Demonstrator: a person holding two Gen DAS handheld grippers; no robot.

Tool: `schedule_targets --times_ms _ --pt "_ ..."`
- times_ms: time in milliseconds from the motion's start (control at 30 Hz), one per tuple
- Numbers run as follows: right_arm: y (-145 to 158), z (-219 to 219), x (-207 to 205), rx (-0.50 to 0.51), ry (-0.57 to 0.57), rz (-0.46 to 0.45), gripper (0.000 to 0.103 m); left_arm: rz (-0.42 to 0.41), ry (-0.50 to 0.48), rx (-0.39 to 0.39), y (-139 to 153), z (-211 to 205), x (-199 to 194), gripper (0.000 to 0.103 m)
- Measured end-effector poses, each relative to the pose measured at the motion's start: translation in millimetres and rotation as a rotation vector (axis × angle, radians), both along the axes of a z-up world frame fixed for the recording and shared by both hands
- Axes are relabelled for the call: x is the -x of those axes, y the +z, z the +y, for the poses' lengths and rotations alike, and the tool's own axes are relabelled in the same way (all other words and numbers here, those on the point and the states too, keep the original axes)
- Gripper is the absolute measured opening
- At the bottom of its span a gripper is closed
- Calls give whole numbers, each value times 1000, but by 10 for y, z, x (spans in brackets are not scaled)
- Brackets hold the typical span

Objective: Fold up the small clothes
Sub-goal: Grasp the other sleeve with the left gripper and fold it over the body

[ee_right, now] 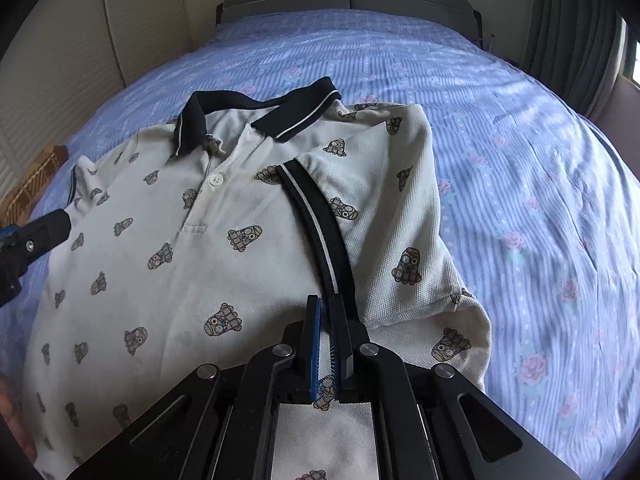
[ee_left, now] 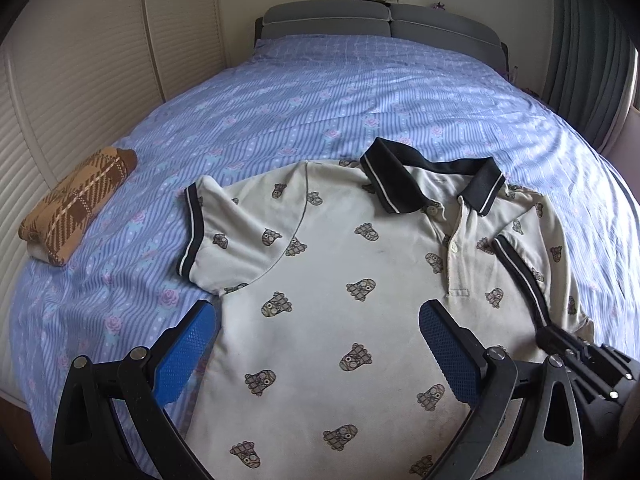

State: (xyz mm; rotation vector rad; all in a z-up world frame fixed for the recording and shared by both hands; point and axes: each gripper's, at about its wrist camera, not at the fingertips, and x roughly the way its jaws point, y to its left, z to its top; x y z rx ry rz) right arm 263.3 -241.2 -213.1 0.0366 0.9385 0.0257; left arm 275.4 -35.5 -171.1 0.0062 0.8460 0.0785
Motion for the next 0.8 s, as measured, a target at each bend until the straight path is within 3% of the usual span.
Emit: schedule_targets --times_ms 67,133,200,367,467,533,633,800 --pt "98 9 29 -16 -3 -23 16 -5 3 8 14 66 1 103" --pt "227 52 67 -14 -8 -62 42 -15 3 13 40 167 -6 103" --pt "363 134 98 -14 -16 -109 50 -28 -3 26 71 300 -35 103" --pt "551 509 -51 -59 -16 -179 50 -63 23 48 147 774 -222 103" --pt "582 813 -214 -101 -12 -194 50 -76 28 69 150 1121 -399 86" --pt "587 1026 -304 -120 -13 -205 50 -58 16 81 94 1347 -580 69" --pt "583 1302 -449 -161 -6 -212 50 -35 -15 141 -12 1608 -783 51" --pt "553 1621 -604 -190 0 -211 50 15 -78 217 -257 1834 -1108 43"
